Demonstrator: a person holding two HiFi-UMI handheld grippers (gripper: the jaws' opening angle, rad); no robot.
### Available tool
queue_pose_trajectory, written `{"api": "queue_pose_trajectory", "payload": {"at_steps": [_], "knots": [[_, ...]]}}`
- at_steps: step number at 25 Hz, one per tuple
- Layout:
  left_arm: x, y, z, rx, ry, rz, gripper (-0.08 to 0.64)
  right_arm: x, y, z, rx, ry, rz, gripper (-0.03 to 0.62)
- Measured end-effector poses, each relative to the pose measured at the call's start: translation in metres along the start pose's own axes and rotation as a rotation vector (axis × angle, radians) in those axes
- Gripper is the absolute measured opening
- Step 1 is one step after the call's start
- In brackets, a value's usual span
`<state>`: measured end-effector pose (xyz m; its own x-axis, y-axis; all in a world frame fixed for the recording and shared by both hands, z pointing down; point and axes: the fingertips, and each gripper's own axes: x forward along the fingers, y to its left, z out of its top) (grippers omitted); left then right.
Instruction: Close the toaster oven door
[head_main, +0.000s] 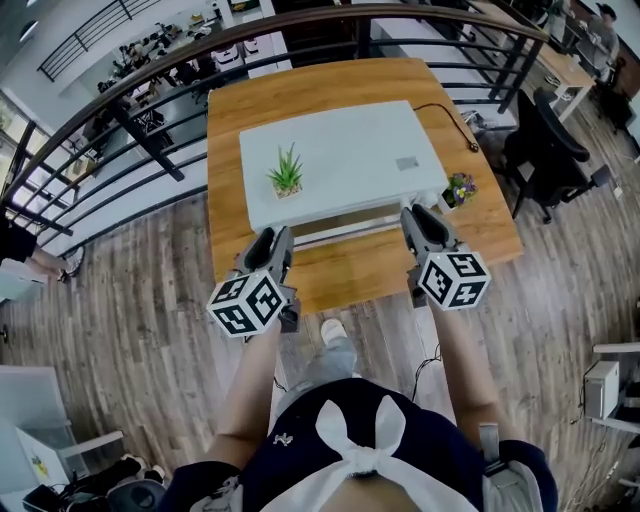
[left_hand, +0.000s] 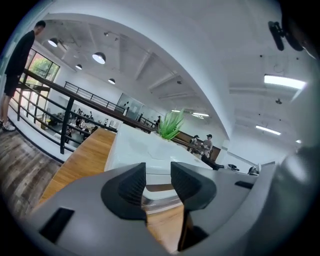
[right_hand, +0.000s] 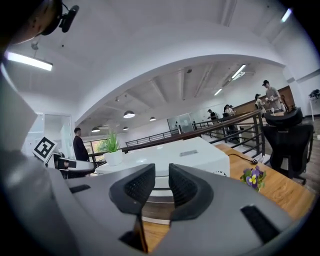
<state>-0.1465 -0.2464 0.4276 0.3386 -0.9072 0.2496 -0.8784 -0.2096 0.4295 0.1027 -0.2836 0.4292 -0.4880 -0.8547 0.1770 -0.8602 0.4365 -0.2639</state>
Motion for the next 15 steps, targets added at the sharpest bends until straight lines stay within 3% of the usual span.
{"api": "queue_pose_trajectory", "payload": {"at_steps": [3, 8, 10, 15], "knots": [[-0.012, -0.021, 0.006, 0.053, -0.056, -0.048, 0.146, -0.011, 0.018, 0.001, -0.039, -0.023, 0.015, 0.084], [-0.029, -0.048, -0.001, 0.142, -0.079, -0.095, 0.144, -0.026, 0.046, -0.004, -0.083, -0.042, 0.036, 0.070], [-0.036, -0.055, -0.005, 0.173, -0.092, -0.099, 0.143, -0.034, 0.054, -0.006, -0.105, -0.055, 0.031, 0.030], [-0.052, -0.071, -0.011, 0.227, -0.119, -0.112, 0.065, -0.052, 0.075, -0.011, -0.129, -0.064, 0.053, 0.005]]}}
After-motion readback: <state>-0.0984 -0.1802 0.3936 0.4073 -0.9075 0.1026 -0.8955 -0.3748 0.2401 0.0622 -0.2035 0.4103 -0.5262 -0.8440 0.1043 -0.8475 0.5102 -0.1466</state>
